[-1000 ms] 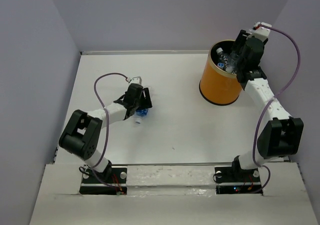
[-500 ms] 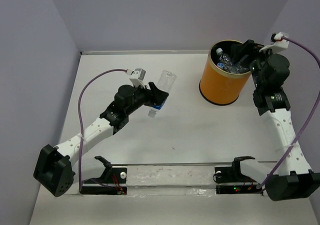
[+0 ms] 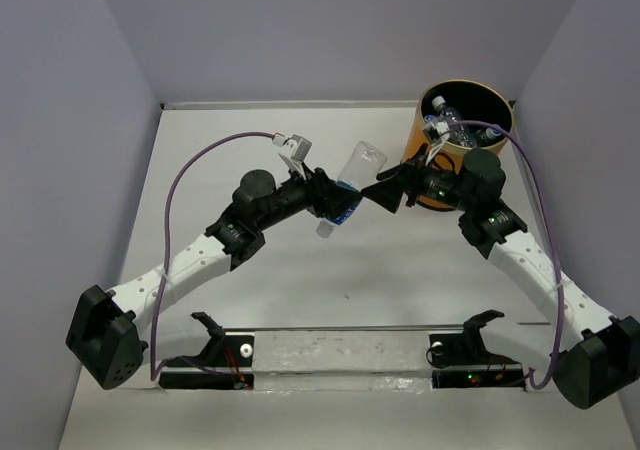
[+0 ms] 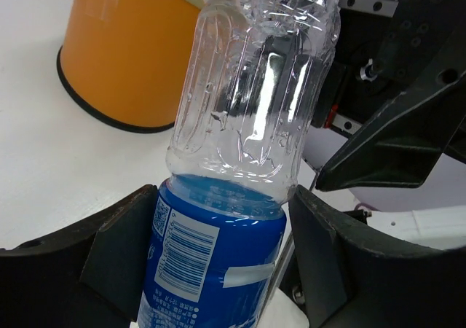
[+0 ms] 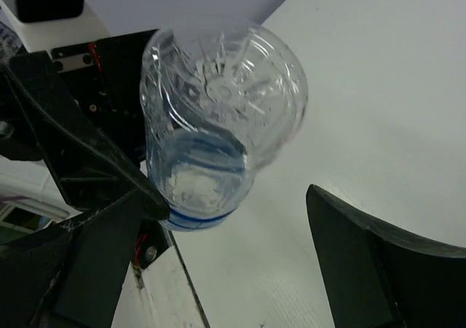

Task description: Put the plastic bottles in the bin

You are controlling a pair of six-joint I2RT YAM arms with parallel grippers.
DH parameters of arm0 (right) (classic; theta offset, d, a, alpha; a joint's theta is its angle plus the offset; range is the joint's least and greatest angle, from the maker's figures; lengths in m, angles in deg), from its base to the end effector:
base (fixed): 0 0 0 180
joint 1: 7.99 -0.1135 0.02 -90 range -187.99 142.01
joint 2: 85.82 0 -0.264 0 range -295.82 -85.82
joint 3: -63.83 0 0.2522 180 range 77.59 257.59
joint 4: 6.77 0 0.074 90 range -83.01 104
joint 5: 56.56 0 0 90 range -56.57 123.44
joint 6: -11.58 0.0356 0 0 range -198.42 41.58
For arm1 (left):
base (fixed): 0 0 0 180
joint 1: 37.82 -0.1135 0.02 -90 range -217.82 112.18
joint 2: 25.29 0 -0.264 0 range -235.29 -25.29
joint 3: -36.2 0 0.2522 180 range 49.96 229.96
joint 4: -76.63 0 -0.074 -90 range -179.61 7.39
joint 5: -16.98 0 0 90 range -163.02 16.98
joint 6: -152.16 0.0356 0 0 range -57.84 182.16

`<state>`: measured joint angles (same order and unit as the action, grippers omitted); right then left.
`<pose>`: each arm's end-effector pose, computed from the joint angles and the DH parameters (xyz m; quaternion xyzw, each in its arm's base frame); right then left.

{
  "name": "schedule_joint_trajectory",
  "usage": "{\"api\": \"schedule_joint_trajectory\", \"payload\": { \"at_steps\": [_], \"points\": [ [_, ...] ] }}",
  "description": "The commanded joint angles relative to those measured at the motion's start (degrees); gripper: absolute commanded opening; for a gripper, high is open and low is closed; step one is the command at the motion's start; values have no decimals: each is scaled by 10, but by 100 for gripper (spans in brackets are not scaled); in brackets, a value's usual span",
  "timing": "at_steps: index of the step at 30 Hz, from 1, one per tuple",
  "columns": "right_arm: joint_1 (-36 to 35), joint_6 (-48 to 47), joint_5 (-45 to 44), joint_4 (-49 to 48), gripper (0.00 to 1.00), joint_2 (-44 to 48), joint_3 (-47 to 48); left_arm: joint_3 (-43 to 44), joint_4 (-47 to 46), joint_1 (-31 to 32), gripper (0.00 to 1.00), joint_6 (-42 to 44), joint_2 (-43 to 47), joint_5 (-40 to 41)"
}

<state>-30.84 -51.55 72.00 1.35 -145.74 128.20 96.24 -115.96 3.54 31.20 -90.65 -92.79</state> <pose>0.2132 0.1139 0.3550 -0.2016 0.6960 0.4900 0.4847 0.1930 -0.1859 0.3437 0.1873 0.6367 -0.5279 0.5300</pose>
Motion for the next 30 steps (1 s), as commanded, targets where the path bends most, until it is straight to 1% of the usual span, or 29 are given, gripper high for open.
{"api": "schedule_joint_trajectory", "payload": {
  "at_steps": [1,2,5,8,11,12,13,14,15,17,19,20,21,22,23,24,25,26,28,29,30],
  "points": [
    [0,40,53,-119,98,-28,-7,19,-41,10,48,2,-7,-33],
    [0,50,68,-157,98,-33,-11,19,-41,10,48,2,-15,-36],
    [0,85,66,-203,98,-41,-24,22,-44,13,48,1,-27,-51],
    [-5,90,30,-219,91,-43,-25,27,-48,20,48,3,-38,-60],
    [-5,102,7,-236,79,-43,-27,27,-49,23,49,4,-36,-62],
    [-5,107,4,-243,67,-42,-29,27,-48,23,50,5,-35,-62],
    [-5,113,-14,-251,60,-39,-31,26,-49,23,56,5,-34,-61],
    [-5,114,-38,-252,47,-37,-31,25,-47,23,63,6,-30,-61],
    [-5,113,-52,-240,40,-33,-28,23,-46,23,82,6,-27,-62],
    [-5,100,-86,-205,32,-28,-10,18,-32,23,99,12,-9,-59],
    [-5,76,-127,-187,31,-22,1,20,-4,23,99,22,7,-39],
    [-5,62,-150,-179,30,-15,8,23,42,23,99,37,15,-27],
    [-5,44,-199,-149,29,-11,19,30,65,23,99,45,36,-17],
    [3,13,-225,-129,29,-7,50,33,92,23,99,61,47,9],
    [8,-1,-253,-112,29,1,66,39,149,23,99,70,74,28],
    [15,-29,-294,-97,29,6,93,42,176,23,99,77,88,65],
    [25,-39,-308,-96,28,9,107,44,204,23,99,85,103,82],
    [50,-46,-319,-92,28,7,124,44,248,23,99,101,135,98],
    [79,-73,-338,-66,28,-5,163,42,287,23,99,115,166,138],
    [102,-81,-376,-37,27,-24,208,45,325,23,99,131,188,161],
    [110,-110,-413,-24,27,-35,230,48,343,23,99,141,197,176]
  ]
}}
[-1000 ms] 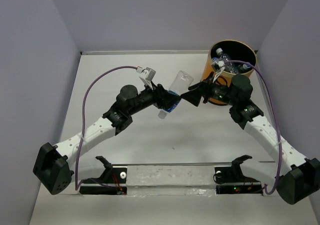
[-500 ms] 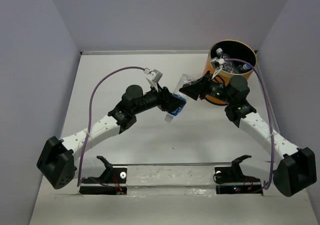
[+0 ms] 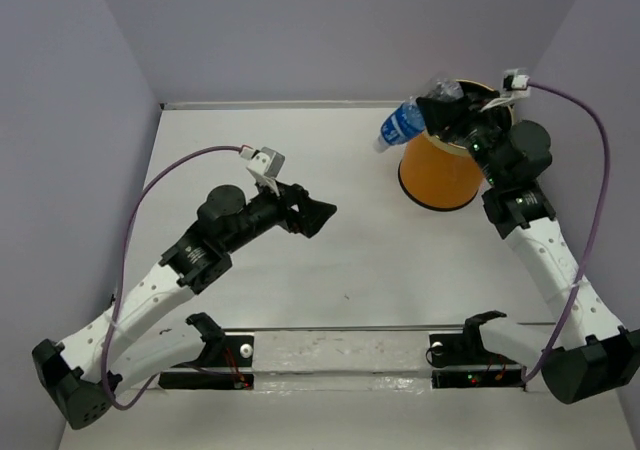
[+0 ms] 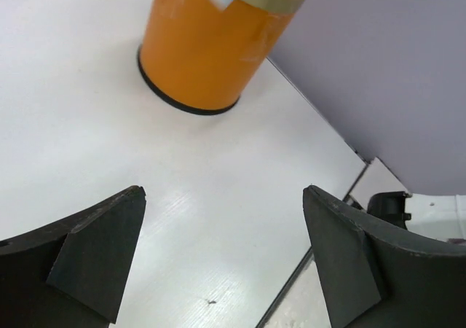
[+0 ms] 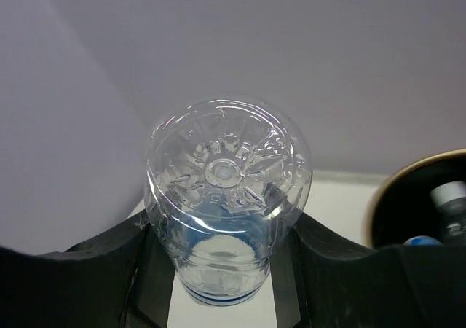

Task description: Put the plastic bottles in the bin

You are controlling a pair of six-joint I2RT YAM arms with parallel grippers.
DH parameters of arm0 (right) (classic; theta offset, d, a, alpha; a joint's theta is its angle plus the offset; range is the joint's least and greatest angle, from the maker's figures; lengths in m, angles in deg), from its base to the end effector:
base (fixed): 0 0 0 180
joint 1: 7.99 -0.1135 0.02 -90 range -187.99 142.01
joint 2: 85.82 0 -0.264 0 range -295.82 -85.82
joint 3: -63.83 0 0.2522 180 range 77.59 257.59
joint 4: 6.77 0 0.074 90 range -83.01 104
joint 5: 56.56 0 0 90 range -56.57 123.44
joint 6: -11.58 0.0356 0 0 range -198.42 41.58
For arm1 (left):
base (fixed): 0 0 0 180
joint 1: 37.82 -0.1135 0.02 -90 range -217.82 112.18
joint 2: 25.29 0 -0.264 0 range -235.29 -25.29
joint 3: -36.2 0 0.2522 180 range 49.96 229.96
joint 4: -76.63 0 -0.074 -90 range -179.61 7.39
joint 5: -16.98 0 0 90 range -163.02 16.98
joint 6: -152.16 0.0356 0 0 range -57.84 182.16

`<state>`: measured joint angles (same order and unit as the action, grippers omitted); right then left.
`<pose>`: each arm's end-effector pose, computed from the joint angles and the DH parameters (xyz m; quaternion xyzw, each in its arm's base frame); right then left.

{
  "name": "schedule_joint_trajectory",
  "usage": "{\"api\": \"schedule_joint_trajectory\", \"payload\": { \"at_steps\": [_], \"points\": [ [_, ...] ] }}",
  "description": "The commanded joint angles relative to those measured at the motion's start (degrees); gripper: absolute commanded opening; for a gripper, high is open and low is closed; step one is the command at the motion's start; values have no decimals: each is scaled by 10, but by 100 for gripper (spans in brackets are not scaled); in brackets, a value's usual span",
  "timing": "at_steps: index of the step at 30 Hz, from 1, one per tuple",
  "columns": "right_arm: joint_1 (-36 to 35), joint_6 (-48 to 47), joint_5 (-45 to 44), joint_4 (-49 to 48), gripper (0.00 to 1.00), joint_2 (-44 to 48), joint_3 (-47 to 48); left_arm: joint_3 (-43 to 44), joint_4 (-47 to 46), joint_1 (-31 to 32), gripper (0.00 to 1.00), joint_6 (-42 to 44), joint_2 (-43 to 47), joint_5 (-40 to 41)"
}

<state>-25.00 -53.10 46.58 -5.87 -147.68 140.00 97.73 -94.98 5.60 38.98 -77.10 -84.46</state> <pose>0.2325 0.0796 0.4338 -0.0450 0.6205 0.3476 0.7015 0.1507 -0.1524 0.3661 0.1924 0.6720 -0.4490 0.5566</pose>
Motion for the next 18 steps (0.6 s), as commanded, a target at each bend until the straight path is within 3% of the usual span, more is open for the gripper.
{"api": "schedule_joint_trajectory", "payload": {
  "at_steps": [1,3,6,10,14,18],
  "points": [
    [57,-112,-194,54,26,-28,130,36,154,3,99,73,69,106],
    [73,-148,-312,46,26,-57,171,29,188,3,99,92,86,170],
    [85,-253,-378,55,26,-144,232,-14,170,2,99,91,110,210],
    [85,-349,-429,56,26,-176,261,-39,156,-31,99,98,119,184],
    [85,-388,-464,48,26,-188,223,-40,157,-53,99,109,121,192],
    [85,-457,-508,-29,30,-236,152,-42,151,-80,99,106,136,166]
  ]
}}
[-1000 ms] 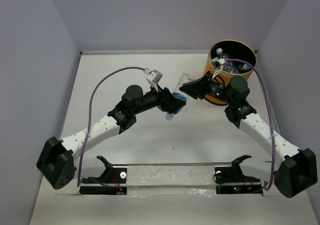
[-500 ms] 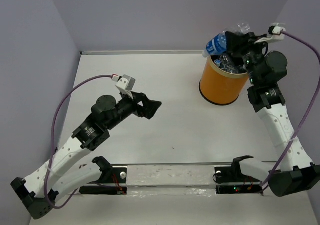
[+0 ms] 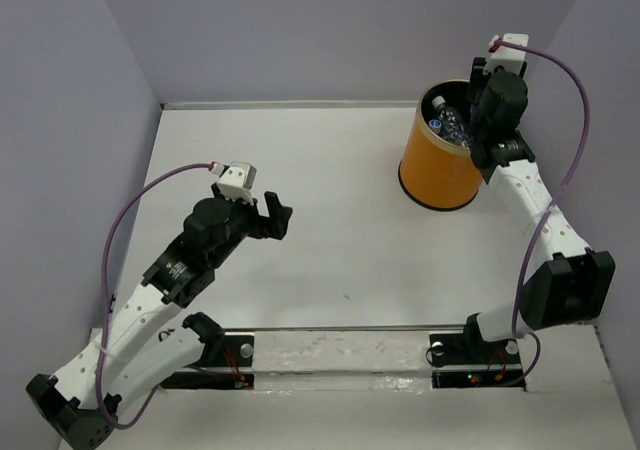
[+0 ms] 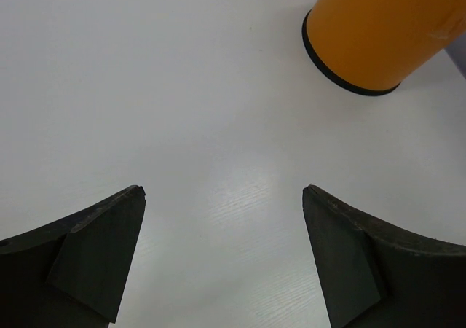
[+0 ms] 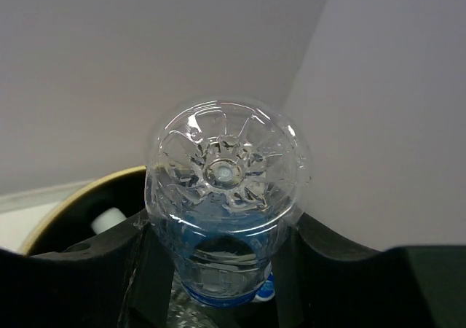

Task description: Put the plastic bottles in the bin

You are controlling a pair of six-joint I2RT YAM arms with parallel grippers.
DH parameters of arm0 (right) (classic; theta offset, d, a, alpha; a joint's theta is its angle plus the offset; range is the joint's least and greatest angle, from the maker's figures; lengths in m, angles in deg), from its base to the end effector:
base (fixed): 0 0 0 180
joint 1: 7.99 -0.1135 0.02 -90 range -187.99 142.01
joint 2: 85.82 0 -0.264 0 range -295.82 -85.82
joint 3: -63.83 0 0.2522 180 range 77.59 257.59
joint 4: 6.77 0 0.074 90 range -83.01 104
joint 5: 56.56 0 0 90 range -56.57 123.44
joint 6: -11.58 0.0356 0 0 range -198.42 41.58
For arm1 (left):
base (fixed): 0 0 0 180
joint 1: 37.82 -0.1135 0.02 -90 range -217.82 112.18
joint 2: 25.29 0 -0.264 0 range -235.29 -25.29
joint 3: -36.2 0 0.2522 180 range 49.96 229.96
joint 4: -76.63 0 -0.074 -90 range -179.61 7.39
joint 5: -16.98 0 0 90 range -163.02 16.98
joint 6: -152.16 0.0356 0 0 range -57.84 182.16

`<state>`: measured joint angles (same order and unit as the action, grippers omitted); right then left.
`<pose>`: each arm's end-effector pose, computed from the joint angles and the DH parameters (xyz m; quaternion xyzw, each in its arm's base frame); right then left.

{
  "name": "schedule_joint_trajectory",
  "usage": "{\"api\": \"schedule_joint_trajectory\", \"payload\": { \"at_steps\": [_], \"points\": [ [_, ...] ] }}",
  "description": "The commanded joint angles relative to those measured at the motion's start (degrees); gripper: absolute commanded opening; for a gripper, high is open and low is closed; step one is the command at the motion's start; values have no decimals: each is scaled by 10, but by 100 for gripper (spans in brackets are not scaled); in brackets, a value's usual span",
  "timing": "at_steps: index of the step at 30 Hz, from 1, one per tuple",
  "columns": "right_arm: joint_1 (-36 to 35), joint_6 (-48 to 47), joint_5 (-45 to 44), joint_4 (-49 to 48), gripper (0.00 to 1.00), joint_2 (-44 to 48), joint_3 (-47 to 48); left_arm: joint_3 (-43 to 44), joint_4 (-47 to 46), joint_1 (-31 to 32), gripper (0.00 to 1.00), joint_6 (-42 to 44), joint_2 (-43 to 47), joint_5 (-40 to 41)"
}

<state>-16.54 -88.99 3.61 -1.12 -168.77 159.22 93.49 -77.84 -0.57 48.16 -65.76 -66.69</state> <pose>0.3369 0.0327 0.4422 0.0832 0.6647 -0.1836 0.7194 0.1367 -0.0990 0.3413 0.1174 0.7493 -0.2435 0.6045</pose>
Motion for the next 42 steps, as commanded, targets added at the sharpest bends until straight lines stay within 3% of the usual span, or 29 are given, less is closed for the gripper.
{"api": "schedule_joint_trajectory", "payload": {
  "at_steps": [1,2,6,9,12,20,22,23,25,26,27,32,34,35,36,37,42],
  "points": [
    [0,-105,-91,-77,31,-33,-46,-2,-22,-21,99,13,27,-14],
    [0,-104,-89,-78,32,-35,-51,-4,-24,-23,99,13,32,-14],
    [0,-42,-20,8,74,-28,-31,-7,-31,-28,99,12,47,-11],
    [0,13,10,57,90,-12,-8,-6,-30,-38,99,10,44,-11],
    [0,63,83,116,96,27,-3,-6,-32,-46,99,8,44,-10],
    [0,177,225,175,97,121,-8,-11,-45,-69,99,4,62,-2],
    [0,193,272,193,92,141,-14,-13,-47,-72,99,0,67,3],
    [0,219,289,189,79,154,-34,-13,-49,-75,99,-1,72,5],
    [0,268,369,179,45,202,-64,-13,-51,-78,99,-1,77,10],
    [0,286,400,167,20,221,-81,-13,-53,-79,99,-1,81,10],
    [0,304,469,123,0,245,-130,-15,-57,-80,99,0,93,11],
    [0,415,618,14,0,393,-283,-29,-87,-84,99,2,144,17],
    [0,466,678,-39,26,436,-375,-40,-97,-85,99,3,172,17],
    [0,482,694,-53,44,454,-405,-44,-108,-85,99,3,181,16],
    [0,506,721,-64,88,486,-456,-49,-112,-85,99,5,194,15],
    [0,513,732,-66,99,500,-479,-50,-113,-86,99,4,198,15],
    [0,561,749,-124,100,553,-609,-52,-113,-90,99,9,210,8]
  ]
}}
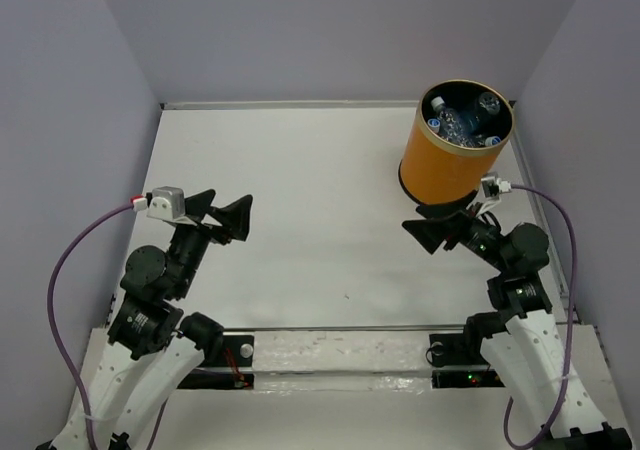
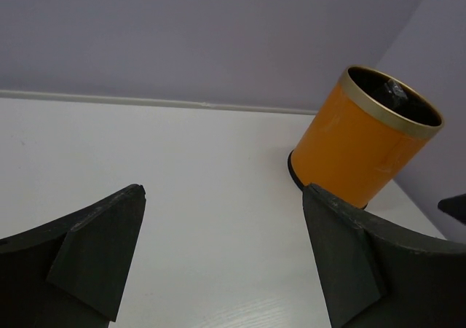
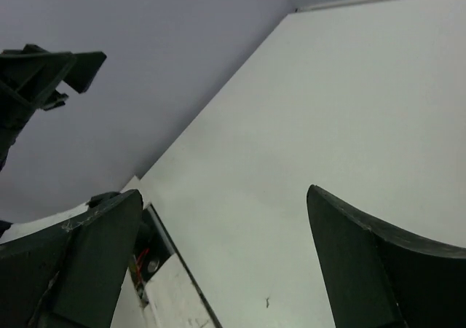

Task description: Put the plastic bottles in the bin

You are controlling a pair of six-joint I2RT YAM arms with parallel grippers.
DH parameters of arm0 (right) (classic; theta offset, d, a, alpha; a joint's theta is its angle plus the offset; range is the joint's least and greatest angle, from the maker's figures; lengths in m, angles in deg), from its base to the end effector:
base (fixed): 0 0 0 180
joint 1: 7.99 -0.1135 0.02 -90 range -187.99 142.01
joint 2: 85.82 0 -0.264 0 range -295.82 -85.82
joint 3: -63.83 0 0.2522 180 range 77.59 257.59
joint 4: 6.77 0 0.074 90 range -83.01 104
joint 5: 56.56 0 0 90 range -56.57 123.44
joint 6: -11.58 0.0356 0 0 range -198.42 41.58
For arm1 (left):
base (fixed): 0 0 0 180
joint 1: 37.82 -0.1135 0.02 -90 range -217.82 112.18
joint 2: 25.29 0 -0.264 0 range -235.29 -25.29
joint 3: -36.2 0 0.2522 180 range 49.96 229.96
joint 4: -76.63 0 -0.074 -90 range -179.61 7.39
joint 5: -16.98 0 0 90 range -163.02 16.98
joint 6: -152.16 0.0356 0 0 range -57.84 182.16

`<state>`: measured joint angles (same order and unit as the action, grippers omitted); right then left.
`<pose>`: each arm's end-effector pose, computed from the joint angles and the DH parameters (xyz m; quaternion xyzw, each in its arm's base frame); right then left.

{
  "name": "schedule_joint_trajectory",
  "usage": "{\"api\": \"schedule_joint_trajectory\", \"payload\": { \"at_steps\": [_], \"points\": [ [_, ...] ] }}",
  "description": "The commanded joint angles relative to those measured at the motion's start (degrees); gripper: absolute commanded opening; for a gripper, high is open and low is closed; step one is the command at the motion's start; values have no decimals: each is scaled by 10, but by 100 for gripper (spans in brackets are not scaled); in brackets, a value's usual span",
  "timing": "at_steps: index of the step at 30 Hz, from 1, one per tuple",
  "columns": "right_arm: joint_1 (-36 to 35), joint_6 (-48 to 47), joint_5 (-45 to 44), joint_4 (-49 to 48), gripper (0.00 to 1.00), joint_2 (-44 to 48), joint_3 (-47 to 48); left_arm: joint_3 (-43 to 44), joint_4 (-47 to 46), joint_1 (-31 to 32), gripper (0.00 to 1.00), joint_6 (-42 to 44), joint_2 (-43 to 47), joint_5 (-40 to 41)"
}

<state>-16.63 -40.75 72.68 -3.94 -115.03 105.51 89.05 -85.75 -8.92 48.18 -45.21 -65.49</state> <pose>0.1310 0.0427 0.3138 -0.0960 0.6526 0.4822 0.5765 0.0801 -0.0389 0.3694 0.0268 0.6070 -0.2529 0.7529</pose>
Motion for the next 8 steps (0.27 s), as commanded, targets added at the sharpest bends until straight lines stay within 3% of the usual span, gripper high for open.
{"api": "schedule_joint_trajectory", "payload": {
  "at_steps": [1,8],
  "points": [
    [1,96,63,-113,100,13,-87,-9,-34,-8,99,9,4,-4],
    [1,100,65,-225,100,-37,-139,-43,-85,-10,99,21,1,-35]
  ]
}}
